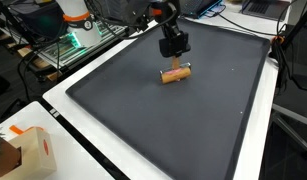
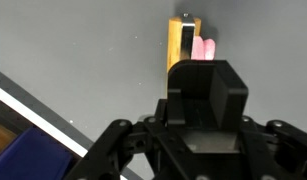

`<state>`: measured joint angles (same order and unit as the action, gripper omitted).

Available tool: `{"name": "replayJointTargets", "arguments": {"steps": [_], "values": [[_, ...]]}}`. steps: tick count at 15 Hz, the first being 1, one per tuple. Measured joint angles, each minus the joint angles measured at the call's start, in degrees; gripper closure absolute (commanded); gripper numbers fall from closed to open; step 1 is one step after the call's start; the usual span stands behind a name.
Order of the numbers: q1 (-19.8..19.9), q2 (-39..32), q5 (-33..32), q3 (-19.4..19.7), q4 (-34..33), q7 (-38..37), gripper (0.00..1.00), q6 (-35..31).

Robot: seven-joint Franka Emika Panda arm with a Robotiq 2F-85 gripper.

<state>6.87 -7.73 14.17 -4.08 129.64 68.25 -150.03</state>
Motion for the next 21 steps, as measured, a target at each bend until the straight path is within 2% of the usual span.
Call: {"name": "replayJointTargets", "arguments": {"steps": [9, 17, 21], "values": [[-2.23, 0.21, 1.07, -1.92, -1.4, 6.33, 0.76, 4.97], [-5.45, 0.64, 3.25, -3.12, -2.01, 7.93, 0.76, 17.25], [-6.52, 0.59, 3.14, -3.15, -1.85, 7.93, 0.76, 17.61]]}}
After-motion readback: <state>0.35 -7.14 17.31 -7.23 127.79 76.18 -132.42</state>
